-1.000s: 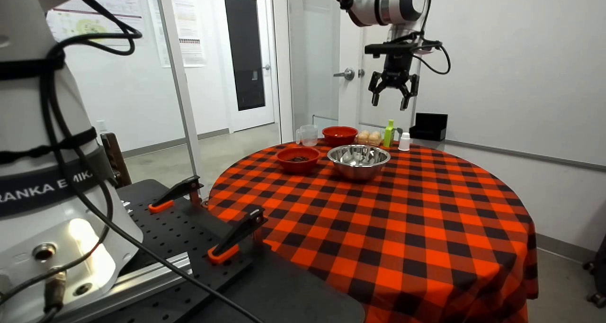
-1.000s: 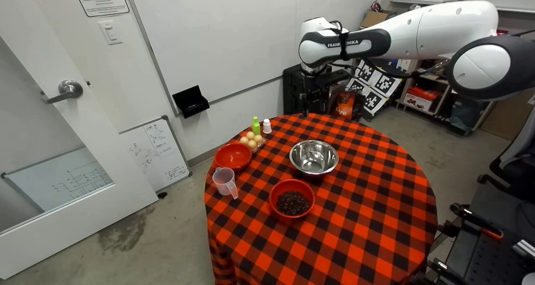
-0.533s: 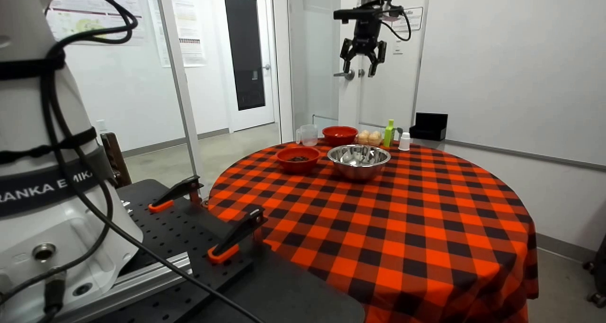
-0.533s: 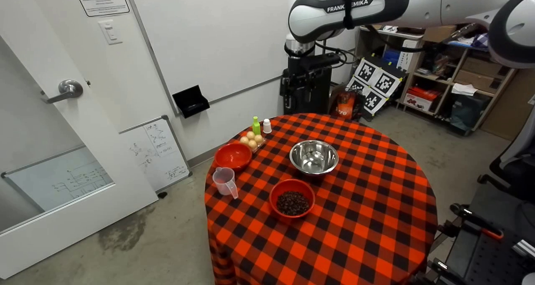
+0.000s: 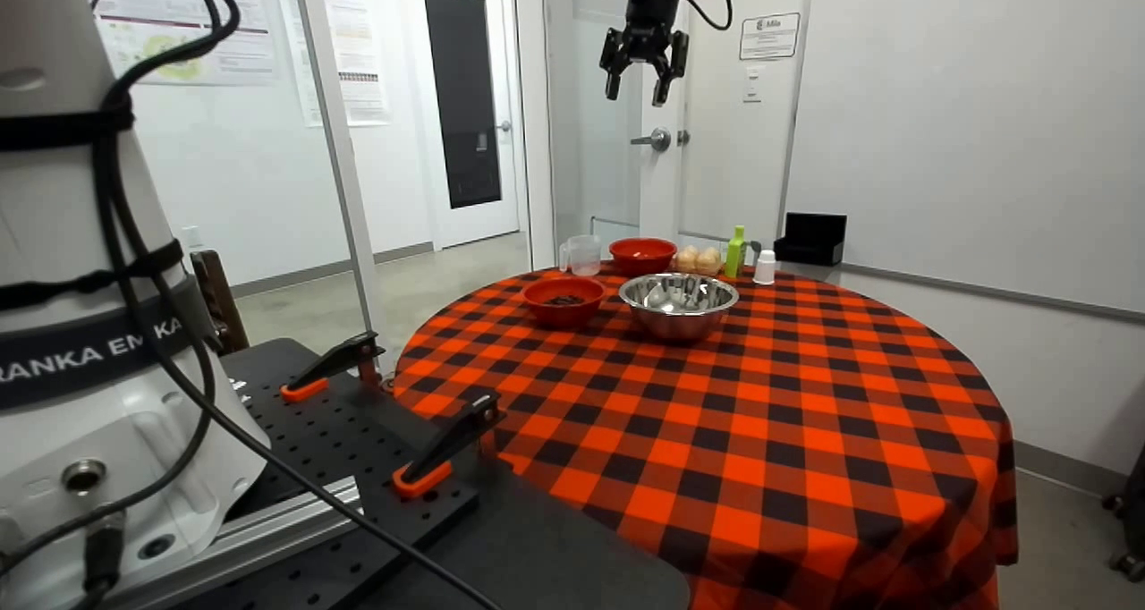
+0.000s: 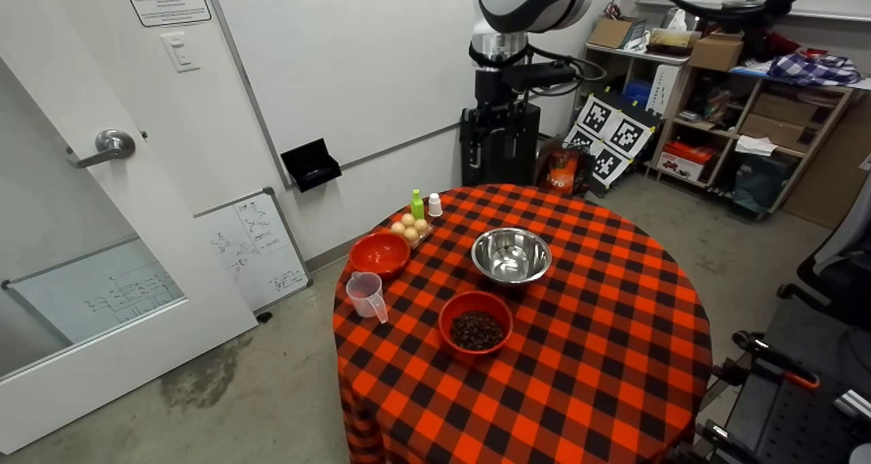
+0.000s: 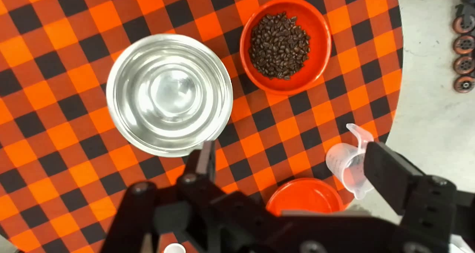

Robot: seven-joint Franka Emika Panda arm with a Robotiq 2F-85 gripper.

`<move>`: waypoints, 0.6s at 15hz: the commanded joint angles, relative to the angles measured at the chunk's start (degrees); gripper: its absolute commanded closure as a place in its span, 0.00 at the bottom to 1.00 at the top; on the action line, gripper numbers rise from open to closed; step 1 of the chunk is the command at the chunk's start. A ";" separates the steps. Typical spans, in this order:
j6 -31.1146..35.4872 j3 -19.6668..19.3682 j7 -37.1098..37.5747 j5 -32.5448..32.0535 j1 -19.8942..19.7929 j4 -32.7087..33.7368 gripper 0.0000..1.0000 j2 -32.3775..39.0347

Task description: Pour the content from the silver bowl into the orange bowl

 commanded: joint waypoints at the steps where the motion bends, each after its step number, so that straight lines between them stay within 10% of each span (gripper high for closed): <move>1: 2.99 -7.17 -0.07 1.53 5.22 -13.74 0.00 -11.94; 9: 9.43 -10.72 -10.14 -0.59 9.84 -35.89 0.00 -32.89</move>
